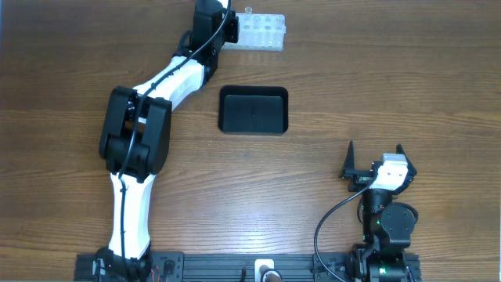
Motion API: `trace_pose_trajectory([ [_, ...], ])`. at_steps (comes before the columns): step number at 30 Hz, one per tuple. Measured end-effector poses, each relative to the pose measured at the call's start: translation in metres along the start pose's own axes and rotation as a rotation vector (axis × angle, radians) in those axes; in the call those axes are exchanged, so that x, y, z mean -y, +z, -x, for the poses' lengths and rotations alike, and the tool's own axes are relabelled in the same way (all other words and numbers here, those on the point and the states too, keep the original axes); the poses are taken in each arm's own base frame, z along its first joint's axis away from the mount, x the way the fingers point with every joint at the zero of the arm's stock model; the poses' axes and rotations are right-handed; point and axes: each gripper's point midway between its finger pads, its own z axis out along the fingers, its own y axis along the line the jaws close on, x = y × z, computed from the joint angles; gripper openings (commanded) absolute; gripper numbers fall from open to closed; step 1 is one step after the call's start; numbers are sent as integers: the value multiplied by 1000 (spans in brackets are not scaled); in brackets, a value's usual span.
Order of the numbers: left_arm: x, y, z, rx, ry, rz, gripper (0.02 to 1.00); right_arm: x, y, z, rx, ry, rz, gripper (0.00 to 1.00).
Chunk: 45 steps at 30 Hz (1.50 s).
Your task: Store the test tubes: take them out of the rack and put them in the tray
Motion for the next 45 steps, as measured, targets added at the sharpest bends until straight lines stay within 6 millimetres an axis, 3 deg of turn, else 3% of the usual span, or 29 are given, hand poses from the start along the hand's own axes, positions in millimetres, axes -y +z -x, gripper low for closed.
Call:
trace_pose_trajectory([
  [5, 1, 0, 0, 0, 0, -1, 253, 0, 0, 0, 0, 0, 0, 993],
  [12, 0, 0, 0, 1, 0, 2, 119, 0, 0, 0, 0, 0, 0, 991],
  [25, 4, 0, -2, -8, 4, -2, 86, 0, 0, 0, 0, 0, 0, 991],
  [30, 5, -13, 5, -44, 13, 21, 69, 0, 0, 0, 0, 0, 0, 993],
  [33, 8, -37, 33, -35, 21, 49, 56, 0, 0, 0, 0, 0, -1, 991],
  [36, 14, -76, 83, 30, 18, 65, 53, 0, 0, 0, 0, 0, -1, 993],
  [41, 27, -158, 174, 190, -5, 46, 66, 1, 0, 0, 0, 0, -3, 991],
  [43, 31, -181, 189, 202, -5, 38, 69, 1, 0, 0, 0, 0, -3, 993],
  [45, 35, -195, 185, 160, -4, 33, 69, 1, 0, 0, 0, 0, -3, 991],
])
